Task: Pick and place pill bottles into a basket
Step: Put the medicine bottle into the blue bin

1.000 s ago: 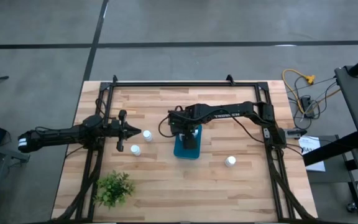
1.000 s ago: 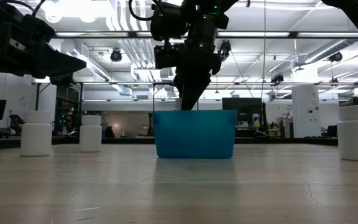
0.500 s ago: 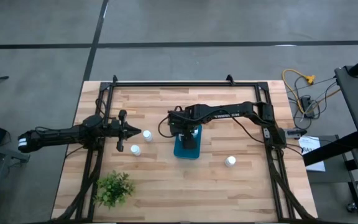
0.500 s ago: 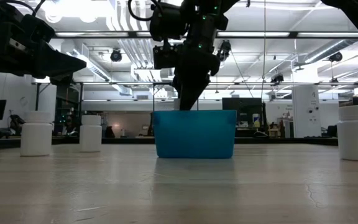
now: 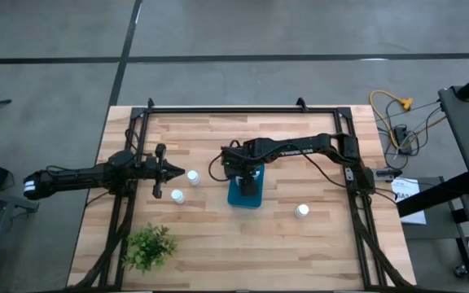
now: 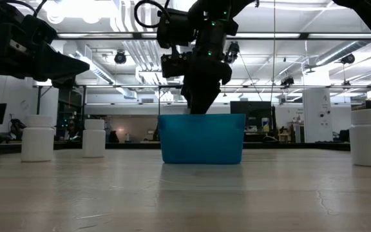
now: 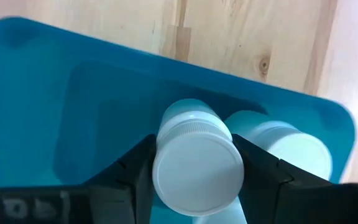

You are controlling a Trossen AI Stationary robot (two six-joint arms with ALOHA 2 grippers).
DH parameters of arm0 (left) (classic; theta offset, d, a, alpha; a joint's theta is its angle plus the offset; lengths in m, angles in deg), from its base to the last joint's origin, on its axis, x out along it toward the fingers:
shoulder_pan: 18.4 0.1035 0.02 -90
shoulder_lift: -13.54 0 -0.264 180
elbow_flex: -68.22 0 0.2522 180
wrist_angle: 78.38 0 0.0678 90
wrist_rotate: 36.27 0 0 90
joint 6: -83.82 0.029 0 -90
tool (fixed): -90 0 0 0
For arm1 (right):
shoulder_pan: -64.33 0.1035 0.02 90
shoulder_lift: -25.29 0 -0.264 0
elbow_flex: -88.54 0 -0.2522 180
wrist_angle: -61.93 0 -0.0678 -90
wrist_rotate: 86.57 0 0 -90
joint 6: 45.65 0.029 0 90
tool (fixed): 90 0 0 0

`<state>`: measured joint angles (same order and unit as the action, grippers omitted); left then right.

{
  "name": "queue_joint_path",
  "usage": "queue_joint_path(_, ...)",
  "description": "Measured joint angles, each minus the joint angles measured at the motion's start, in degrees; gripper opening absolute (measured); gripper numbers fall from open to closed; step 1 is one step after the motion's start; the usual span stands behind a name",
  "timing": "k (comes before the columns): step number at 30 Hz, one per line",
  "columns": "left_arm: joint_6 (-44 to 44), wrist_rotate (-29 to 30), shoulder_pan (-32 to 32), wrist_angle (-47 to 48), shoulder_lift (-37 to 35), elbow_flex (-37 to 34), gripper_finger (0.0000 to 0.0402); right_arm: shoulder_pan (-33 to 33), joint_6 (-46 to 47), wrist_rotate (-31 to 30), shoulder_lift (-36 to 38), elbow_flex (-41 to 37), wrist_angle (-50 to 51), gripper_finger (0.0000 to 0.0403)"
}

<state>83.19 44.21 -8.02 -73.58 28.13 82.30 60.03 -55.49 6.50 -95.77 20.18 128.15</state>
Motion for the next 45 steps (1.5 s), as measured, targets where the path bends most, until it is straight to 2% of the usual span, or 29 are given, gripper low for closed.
queue_joint_path(20,0.0,0.0,-0.01,0.01,0.0,0.0,0.0008,-0.04,-0.09,1.49,-0.09,-1.81,-3.83,0.016)
queue_joint_path(25,0.0,-0.01,-0.01,0.01,0.0,0.0,0.0008,-0.05,0.04,1.34,-0.09,-1.81,-3.83,0.018)
queue_joint_path(34,0.0,0.0,0.01,0.0,0.0,0.0,0.0008,-0.09,0.04,-0.2,-0.09,-1.81,-3.81,0.0179)
queue_joint_path(45,0.0,0.0,-0.01,0.01,0.0,0.0,0.0008,-0.09,0.85,-0.04,-0.07,-1.81,-3.5,0.0209)
